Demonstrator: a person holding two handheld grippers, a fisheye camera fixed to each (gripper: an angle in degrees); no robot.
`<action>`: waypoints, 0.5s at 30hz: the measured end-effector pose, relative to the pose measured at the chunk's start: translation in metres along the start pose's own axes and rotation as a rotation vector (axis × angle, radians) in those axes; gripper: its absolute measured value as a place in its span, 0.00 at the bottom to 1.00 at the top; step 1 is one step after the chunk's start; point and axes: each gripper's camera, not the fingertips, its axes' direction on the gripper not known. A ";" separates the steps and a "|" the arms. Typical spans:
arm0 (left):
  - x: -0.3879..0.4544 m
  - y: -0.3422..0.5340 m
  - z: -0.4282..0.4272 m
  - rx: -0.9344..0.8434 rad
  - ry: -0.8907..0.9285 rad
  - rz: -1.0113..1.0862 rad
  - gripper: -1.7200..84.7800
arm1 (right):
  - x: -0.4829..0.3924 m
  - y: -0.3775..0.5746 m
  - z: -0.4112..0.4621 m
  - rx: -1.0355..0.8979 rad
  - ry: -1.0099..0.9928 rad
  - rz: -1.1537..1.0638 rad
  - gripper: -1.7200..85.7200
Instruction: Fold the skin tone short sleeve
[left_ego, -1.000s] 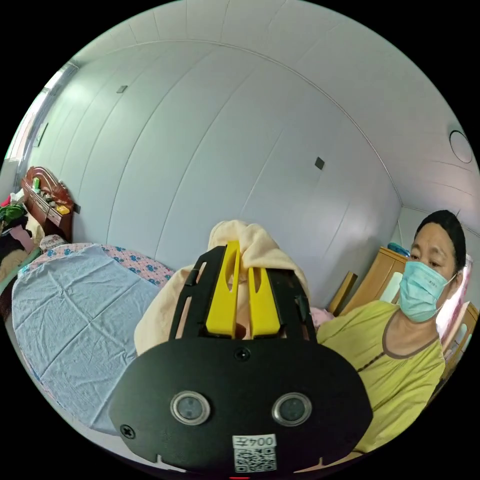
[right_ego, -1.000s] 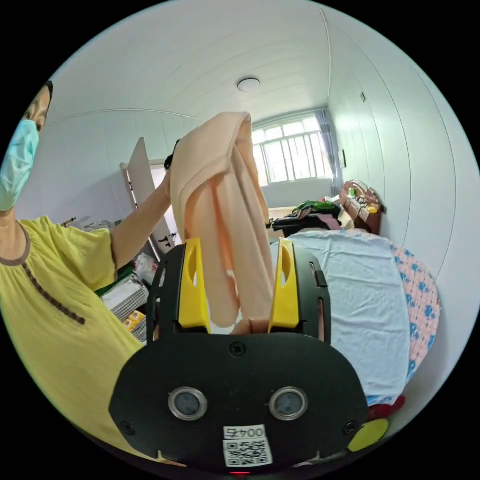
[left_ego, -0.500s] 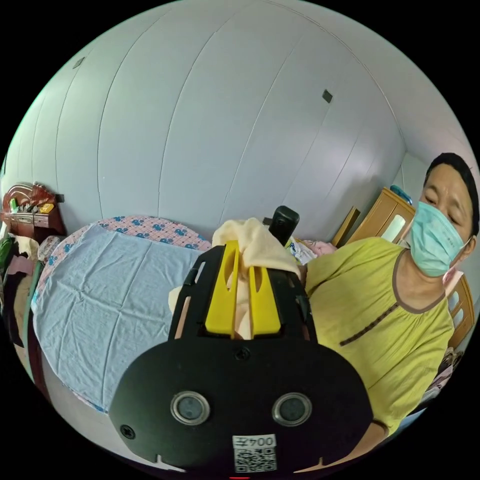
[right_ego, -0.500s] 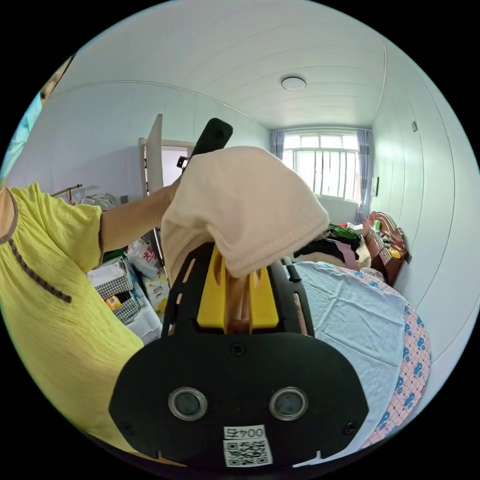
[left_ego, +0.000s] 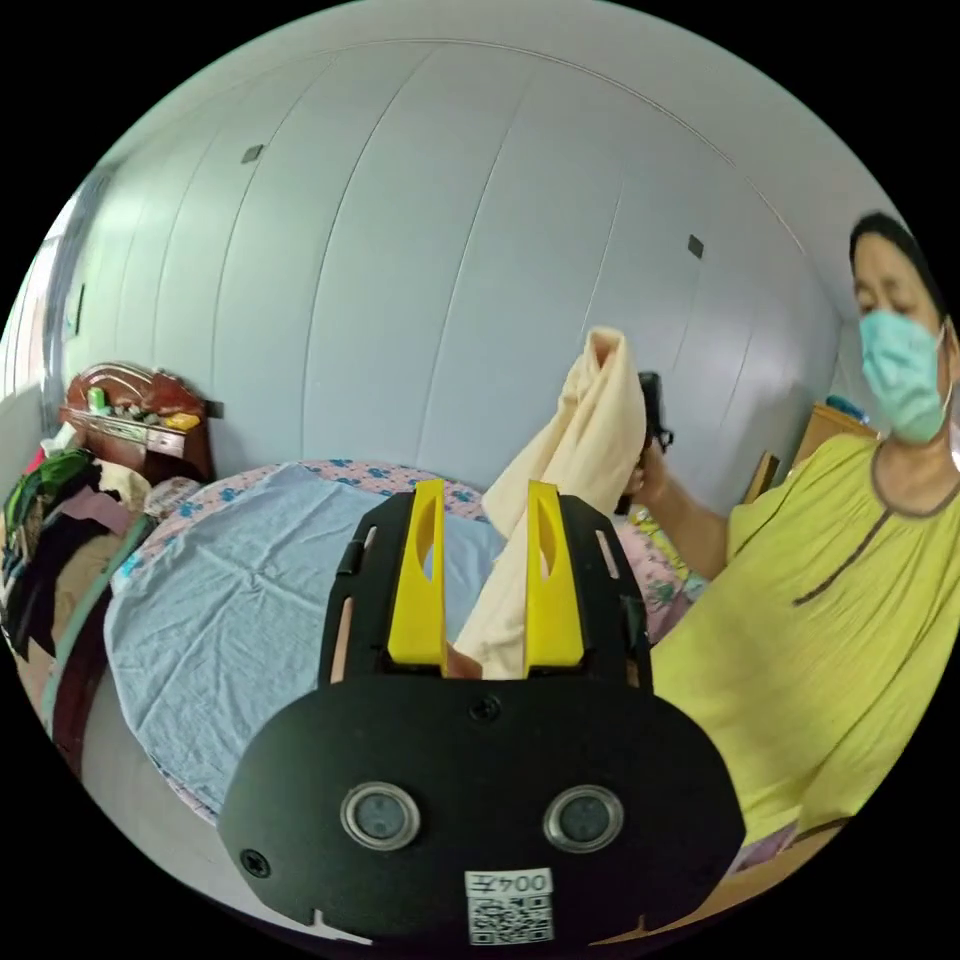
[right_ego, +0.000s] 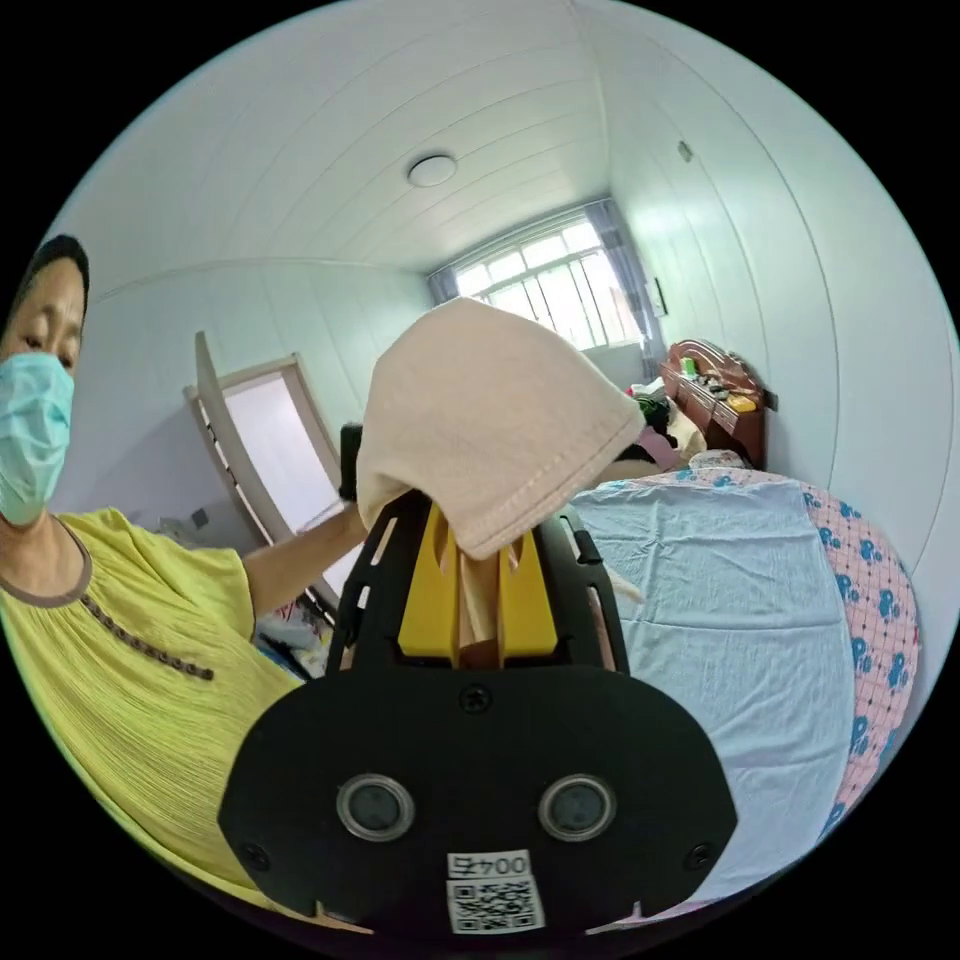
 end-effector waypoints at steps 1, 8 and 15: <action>0.004 0.019 0.003 -0.007 -0.028 0.022 0.16 | -0.001 -0.006 0.003 0.017 0.032 0.022 0.08; 0.026 0.101 0.044 -0.057 -0.260 0.122 0.18 | -0.022 -0.040 0.044 0.059 0.221 0.160 0.08; 0.019 0.122 0.082 -0.082 -0.363 0.239 0.18 | -0.027 -0.051 0.090 0.085 0.302 0.351 0.08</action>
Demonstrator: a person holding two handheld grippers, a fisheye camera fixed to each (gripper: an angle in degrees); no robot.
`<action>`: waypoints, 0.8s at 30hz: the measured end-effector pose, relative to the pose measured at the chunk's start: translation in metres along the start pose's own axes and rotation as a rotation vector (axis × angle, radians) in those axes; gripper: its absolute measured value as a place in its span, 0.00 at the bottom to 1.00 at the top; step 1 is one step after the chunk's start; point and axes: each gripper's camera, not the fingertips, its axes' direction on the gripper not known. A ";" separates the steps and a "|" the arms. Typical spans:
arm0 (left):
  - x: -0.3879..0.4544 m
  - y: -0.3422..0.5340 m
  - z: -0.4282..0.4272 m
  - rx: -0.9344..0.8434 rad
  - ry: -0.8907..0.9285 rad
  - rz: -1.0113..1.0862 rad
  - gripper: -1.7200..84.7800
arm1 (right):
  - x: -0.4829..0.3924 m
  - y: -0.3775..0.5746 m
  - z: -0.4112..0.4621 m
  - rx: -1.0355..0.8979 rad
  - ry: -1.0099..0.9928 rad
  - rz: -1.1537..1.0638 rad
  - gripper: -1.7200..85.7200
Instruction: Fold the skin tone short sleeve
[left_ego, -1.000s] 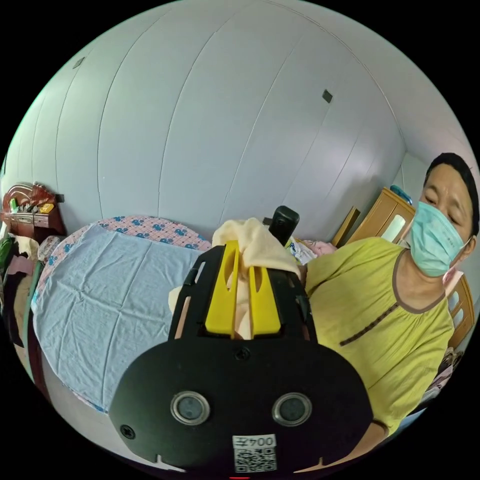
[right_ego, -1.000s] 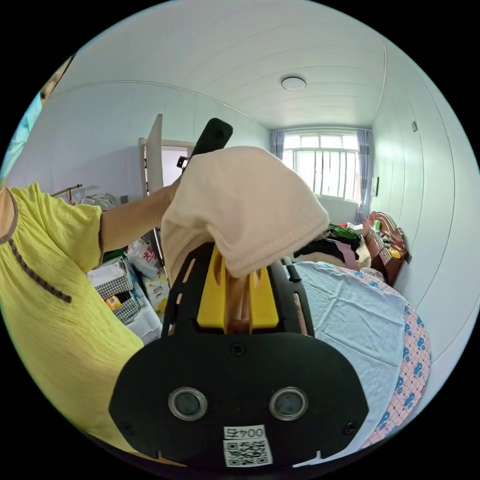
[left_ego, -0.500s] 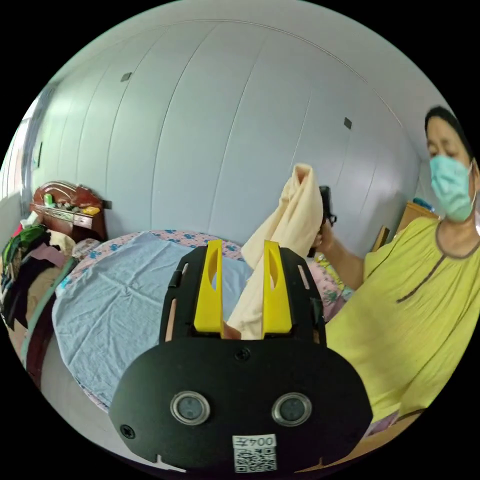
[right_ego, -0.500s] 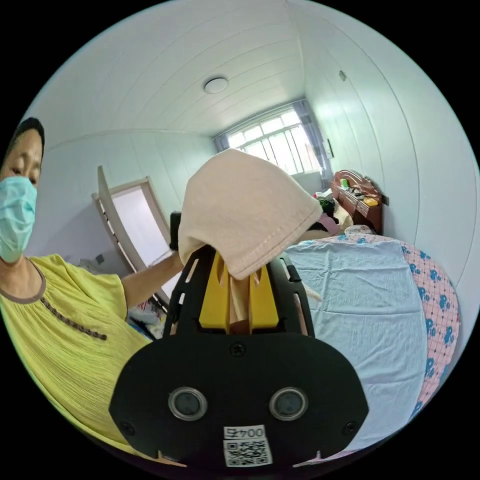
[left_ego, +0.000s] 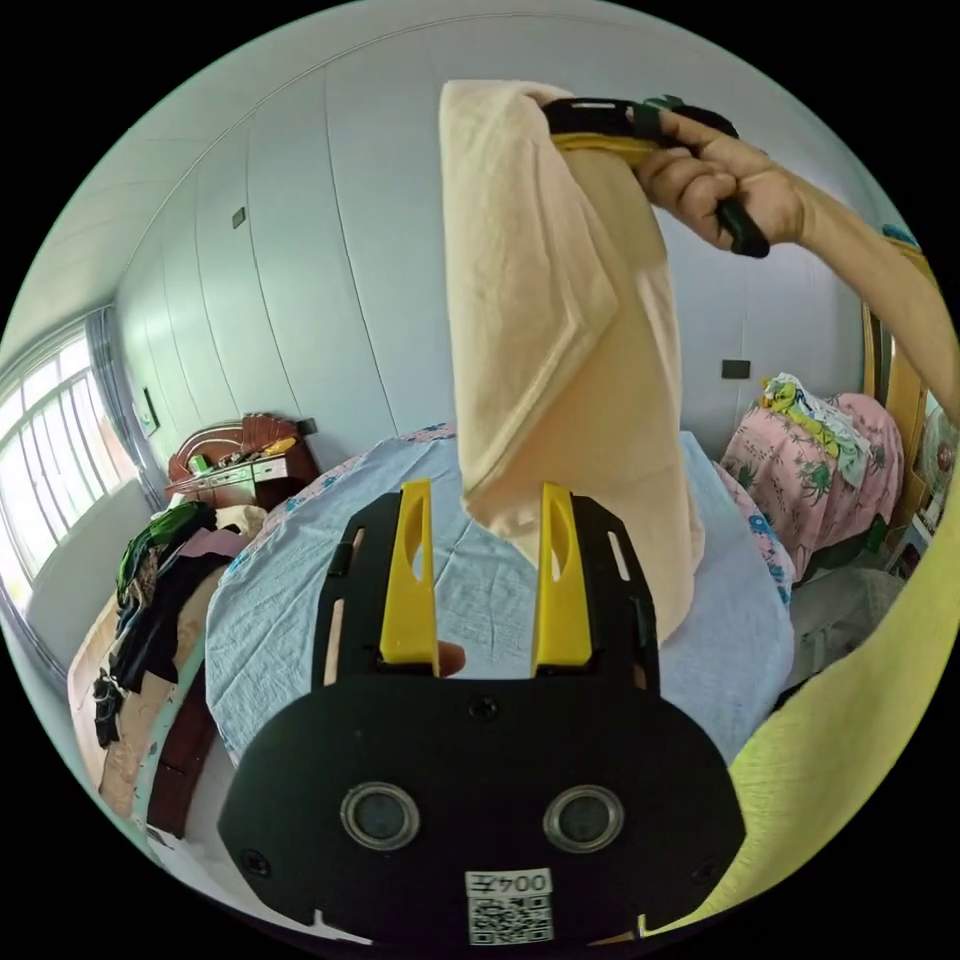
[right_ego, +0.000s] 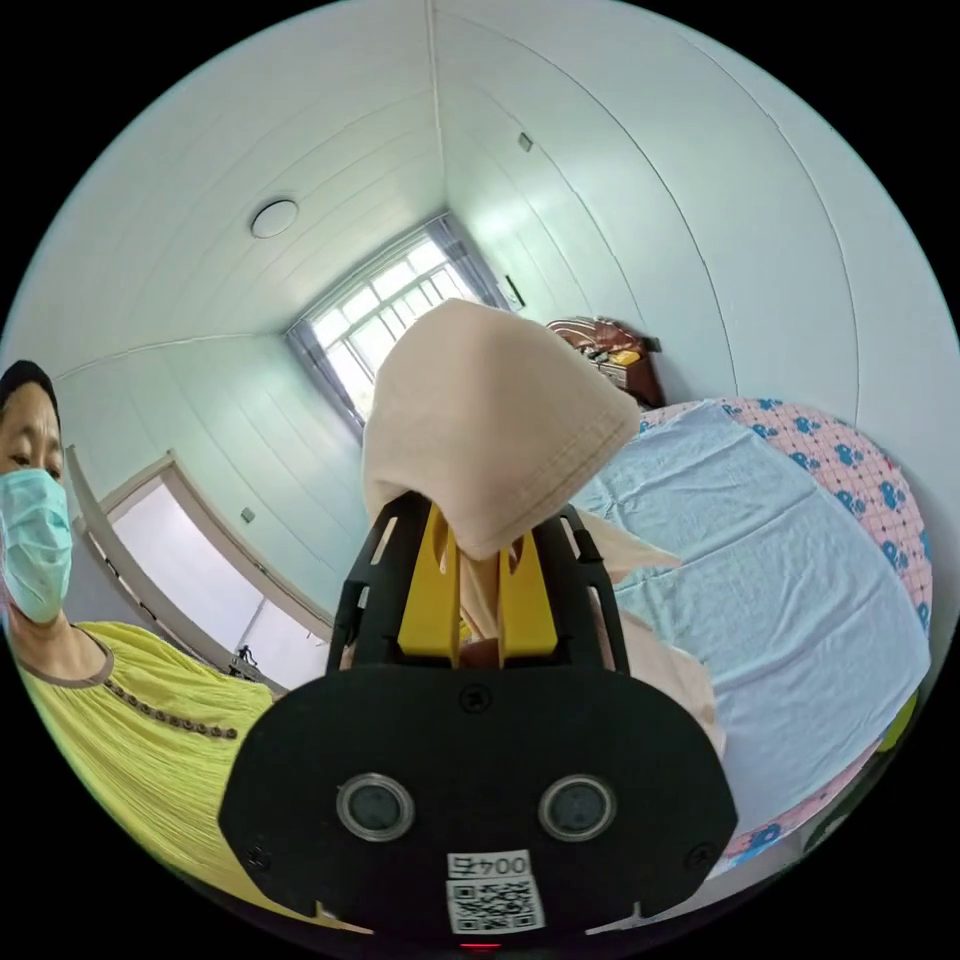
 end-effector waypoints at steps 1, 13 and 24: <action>-0.003 0.003 0.001 0.006 0.002 -0.014 0.18 | -0.001 0.000 0.005 -0.002 0.017 0.024 0.08; -0.045 0.015 0.021 -0.032 0.114 -0.150 0.06 | 0.049 0.004 0.013 -0.044 0.053 0.213 0.08; -0.083 0.003 0.041 -0.079 0.306 -0.228 0.03 | 0.121 0.013 -0.020 -0.072 0.098 0.348 0.08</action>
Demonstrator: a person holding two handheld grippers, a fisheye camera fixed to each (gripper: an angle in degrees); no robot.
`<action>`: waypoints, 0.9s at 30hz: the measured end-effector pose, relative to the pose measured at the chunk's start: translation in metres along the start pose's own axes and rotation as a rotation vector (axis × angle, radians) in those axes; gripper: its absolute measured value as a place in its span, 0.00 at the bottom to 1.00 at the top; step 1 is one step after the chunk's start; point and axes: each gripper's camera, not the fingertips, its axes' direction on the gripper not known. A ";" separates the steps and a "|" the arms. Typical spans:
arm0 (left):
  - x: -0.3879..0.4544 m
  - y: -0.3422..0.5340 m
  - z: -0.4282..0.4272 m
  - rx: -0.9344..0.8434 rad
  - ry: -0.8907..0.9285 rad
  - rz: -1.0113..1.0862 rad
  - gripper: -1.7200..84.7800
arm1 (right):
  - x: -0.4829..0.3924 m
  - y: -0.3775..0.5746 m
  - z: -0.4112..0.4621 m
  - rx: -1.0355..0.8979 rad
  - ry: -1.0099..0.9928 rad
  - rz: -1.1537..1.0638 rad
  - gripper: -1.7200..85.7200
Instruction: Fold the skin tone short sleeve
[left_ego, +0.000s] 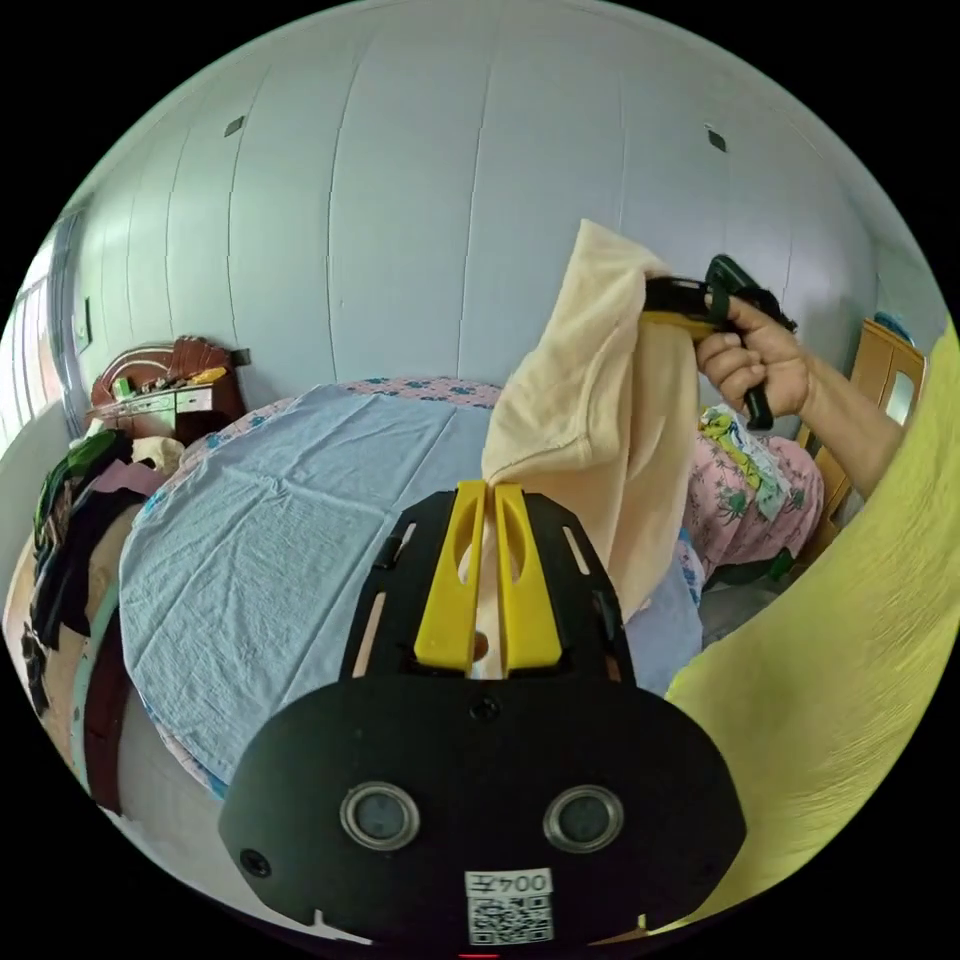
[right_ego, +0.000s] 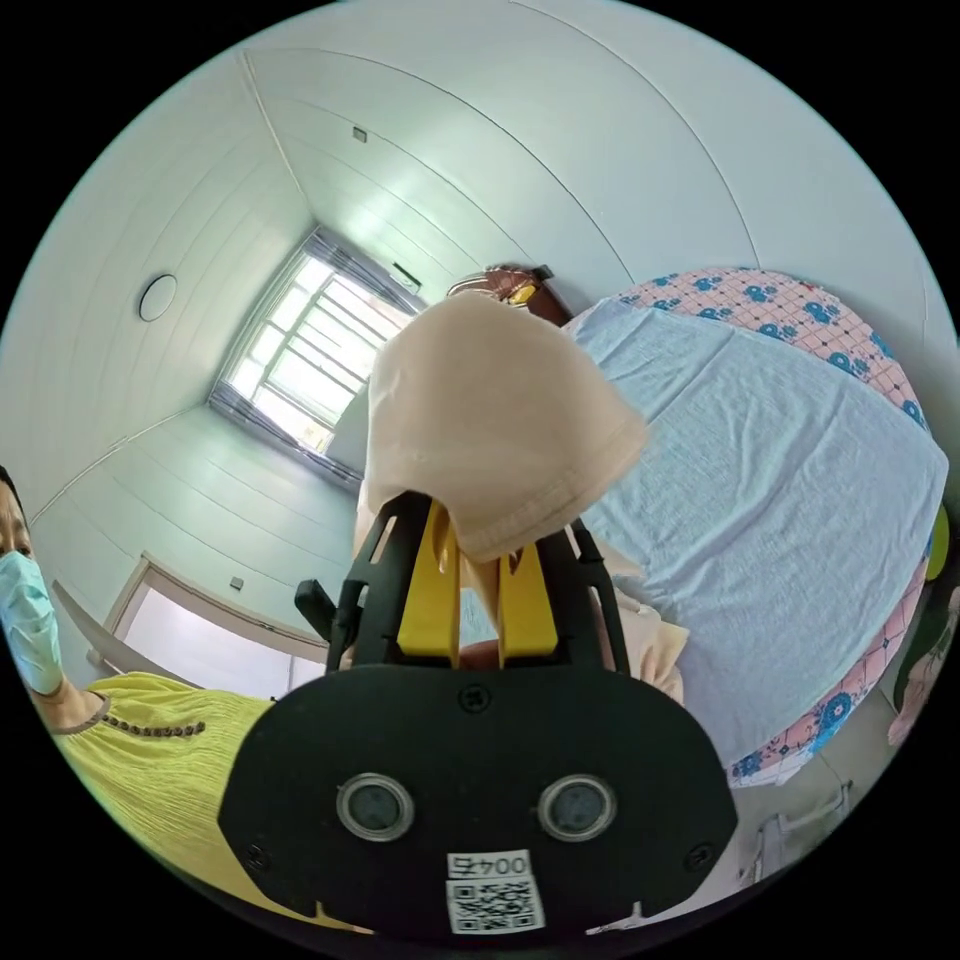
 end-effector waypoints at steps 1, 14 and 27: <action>-0.010 -0.003 -0.005 0.032 0.036 -0.074 0.03 | 0.009 0.000 0.000 -0.016 0.025 0.023 0.08; -0.076 0.031 0.018 -0.082 0.082 -0.539 0.03 | 0.131 0.077 0.073 -0.507 0.220 0.173 0.15; -0.083 0.038 0.020 -0.158 0.024 -0.588 0.03 | 0.143 0.120 0.012 -0.366 0.626 -0.289 0.13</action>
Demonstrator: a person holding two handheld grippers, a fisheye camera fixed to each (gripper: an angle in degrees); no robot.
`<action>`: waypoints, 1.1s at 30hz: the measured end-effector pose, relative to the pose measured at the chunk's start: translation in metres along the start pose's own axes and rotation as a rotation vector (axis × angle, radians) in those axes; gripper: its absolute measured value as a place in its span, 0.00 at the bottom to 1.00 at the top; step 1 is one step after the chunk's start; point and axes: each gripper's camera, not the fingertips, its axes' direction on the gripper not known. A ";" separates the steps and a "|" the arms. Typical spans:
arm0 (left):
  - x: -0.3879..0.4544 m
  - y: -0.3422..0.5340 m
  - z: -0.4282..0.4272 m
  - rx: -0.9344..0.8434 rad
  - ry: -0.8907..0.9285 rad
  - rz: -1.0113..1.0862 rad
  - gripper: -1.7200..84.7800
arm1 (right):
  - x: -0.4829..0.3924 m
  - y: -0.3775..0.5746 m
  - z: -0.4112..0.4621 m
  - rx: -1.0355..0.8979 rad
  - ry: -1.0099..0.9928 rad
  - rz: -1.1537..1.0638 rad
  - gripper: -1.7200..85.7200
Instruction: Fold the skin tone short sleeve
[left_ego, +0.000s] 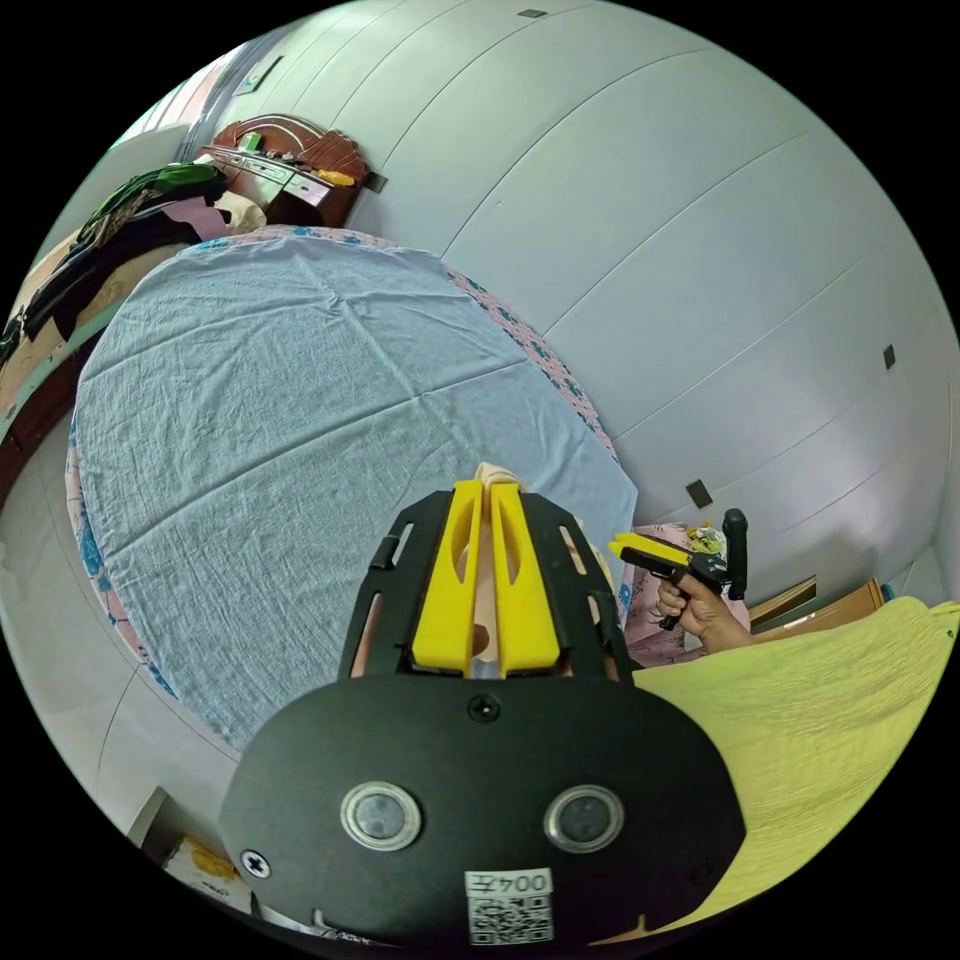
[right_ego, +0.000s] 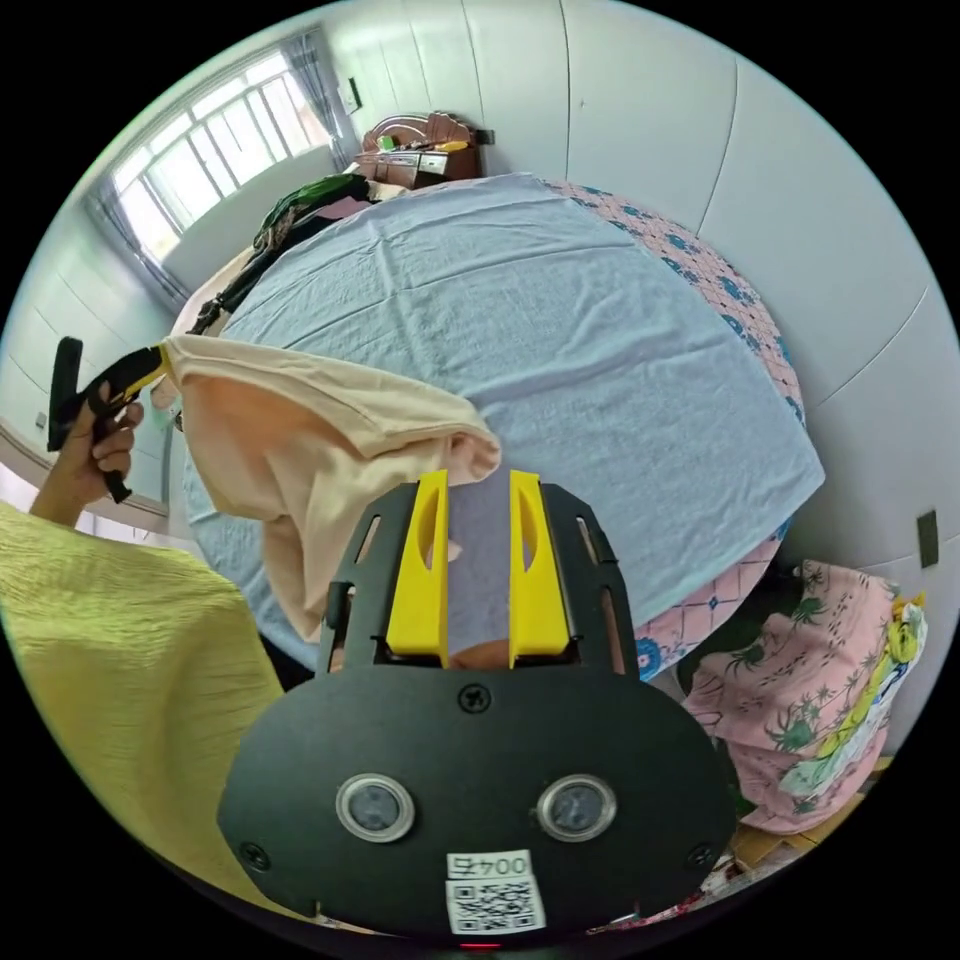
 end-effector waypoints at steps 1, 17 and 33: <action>-0.001 0.001 -0.001 -0.005 -0.001 -0.007 0.03 | 0.004 0.003 0.006 -0.010 0.027 -0.032 0.14; 0.029 0.029 -0.053 0.030 -0.010 0.025 0.03 | 0.086 0.074 0.037 0.062 -0.293 0.140 0.02; 0.187 -0.026 -0.286 0.593 -0.033 0.471 0.03 | 0.059 0.133 -0.338 0.888 -0.049 -0.119 0.01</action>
